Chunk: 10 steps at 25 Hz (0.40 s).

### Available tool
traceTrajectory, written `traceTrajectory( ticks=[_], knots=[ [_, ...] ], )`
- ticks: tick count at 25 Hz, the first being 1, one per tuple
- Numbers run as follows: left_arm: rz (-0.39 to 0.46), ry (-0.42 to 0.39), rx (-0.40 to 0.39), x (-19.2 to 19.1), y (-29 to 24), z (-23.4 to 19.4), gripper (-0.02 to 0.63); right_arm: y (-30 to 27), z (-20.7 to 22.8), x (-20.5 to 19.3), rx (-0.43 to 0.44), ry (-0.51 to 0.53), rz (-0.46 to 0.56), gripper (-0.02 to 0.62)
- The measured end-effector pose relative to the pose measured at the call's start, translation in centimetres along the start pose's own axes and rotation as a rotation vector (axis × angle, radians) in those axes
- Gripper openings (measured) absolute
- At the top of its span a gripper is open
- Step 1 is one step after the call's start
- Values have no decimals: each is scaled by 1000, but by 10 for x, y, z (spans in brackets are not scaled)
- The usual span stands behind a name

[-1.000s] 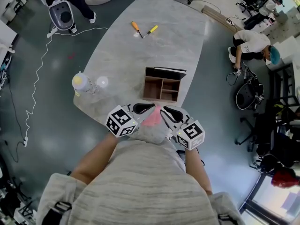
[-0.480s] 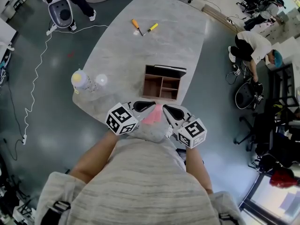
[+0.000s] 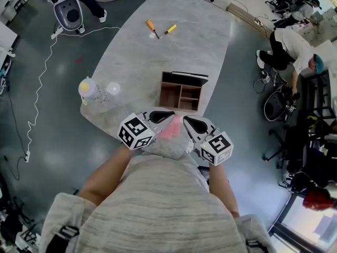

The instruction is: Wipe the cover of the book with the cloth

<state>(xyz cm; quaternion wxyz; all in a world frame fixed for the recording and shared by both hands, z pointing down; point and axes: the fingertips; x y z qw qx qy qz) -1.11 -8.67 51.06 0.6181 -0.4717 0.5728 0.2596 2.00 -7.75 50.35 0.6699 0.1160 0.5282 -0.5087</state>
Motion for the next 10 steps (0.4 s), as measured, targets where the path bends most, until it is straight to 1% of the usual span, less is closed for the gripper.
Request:
traceTrajectory(
  ticks=[10],
  knots=[
    [-1,6,-2,-1,-4,4,15,3,1,-2,0,5,-7,12]
  ],
)
Point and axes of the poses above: the fingertips, and each gripper's own axes: y backward along the fingers, z to its right, x out of its top, and after that the axes turned 14 degrees about -y, right-handed
